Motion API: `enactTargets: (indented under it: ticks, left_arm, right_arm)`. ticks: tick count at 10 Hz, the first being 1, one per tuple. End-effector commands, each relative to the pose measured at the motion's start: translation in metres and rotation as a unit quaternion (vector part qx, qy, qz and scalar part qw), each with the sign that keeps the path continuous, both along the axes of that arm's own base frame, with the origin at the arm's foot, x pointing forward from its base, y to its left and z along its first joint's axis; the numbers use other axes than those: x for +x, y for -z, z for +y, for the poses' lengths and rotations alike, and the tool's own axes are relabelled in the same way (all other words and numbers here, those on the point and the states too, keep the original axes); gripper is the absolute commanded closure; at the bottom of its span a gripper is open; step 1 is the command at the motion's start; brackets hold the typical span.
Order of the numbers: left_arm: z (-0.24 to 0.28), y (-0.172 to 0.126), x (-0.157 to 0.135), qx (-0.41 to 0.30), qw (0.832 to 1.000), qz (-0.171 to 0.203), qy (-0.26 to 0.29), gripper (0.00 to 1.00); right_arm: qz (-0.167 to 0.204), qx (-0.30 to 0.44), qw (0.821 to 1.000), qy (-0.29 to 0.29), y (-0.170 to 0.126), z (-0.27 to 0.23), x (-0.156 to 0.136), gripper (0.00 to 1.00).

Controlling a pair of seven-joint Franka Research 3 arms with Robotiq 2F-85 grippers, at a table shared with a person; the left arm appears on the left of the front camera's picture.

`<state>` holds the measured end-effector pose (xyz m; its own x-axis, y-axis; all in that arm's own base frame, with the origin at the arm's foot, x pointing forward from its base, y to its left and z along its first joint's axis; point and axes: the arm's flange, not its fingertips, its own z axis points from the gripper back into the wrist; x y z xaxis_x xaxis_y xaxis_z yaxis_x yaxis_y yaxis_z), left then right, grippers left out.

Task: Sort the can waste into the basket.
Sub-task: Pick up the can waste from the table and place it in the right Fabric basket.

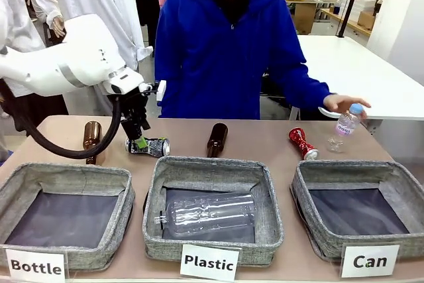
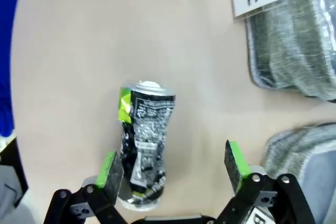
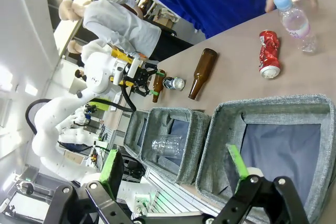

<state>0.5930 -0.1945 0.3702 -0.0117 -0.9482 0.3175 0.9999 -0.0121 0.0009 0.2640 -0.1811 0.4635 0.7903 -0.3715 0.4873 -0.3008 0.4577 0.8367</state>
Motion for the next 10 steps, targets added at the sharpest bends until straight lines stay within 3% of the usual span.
enactTargets:
  ticks: [1, 3, 8, 9, 10]
  left_arm:
    - [-0.008, 0.012, 0.02, 0.019, 0.999, -0.003, 0.027, 0.0]
    - [-0.012, 0.032, 0.03, 0.066, 0.997, 0.001, 0.048, 0.0]
    - [-0.014, 0.06, 0.039, 0.094, 0.995, 0.004, 0.034, 0.0]
    - [-0.012, 0.059, 0.037, 0.088, 0.996, -0.002, 0.027, 0.23]
    - [-0.01, 0.058, 0.037, 0.09, 0.996, 0.0, 0.023, 0.6]
  right_arm:
    - [-0.018, 0.004, 1.0, -0.001, -0.002, -0.001, 0.003, 0.0]
    - [-0.018, 0.004, 1.0, -0.001, -0.002, -0.001, 0.003, 0.0]
    - [-0.018, 0.004, 1.0, -0.001, -0.002, -0.001, 0.003, 0.0]
    - [-0.018, 0.004, 1.0, -0.001, -0.002, -0.001, 0.003, 0.0]
    - [-0.018, 0.004, 1.0, -0.001, -0.002, -0.001, 0.003, 0.0]
